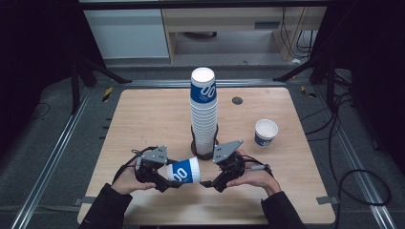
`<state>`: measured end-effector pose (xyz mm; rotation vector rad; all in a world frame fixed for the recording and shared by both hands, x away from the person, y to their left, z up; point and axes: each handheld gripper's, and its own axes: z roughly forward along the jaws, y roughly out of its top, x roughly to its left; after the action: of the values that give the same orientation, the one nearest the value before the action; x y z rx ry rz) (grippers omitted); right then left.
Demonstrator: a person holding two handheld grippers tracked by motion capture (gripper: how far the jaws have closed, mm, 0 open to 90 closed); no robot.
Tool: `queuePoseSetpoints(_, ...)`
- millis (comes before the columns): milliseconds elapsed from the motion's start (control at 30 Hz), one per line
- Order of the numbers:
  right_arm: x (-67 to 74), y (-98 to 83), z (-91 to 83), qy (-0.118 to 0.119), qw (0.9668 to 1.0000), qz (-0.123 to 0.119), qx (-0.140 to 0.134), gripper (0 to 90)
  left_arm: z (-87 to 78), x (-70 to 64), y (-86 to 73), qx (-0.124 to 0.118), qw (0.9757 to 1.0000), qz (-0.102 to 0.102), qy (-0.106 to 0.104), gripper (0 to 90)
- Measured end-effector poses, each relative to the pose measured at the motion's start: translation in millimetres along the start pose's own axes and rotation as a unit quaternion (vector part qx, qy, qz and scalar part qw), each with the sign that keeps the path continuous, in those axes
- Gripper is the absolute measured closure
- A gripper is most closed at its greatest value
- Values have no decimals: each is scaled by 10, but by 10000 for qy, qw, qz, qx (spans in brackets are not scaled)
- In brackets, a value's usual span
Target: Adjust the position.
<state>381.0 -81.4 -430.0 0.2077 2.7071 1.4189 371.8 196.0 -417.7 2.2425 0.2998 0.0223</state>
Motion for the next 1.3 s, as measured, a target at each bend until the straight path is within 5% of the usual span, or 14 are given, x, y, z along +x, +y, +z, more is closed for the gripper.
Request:
queuePoseSetpoints(200, -6, 10, -30, 158, 9993, 131, -327, 73, -39, -49, 50, -248, 9996, 78, -99, 256)
queuePoseSetpoints(867, 62, 7, 68, 792, 9956, 147, -476, 136, 135, -181, 128, -83, 9988, 336, -354, 259)
queuePoseSetpoints(1300, 37, -8, 42, 732, 9964, 164, -385, 160, 101, -171, 135, -68, 9995, 248, -191, 209)
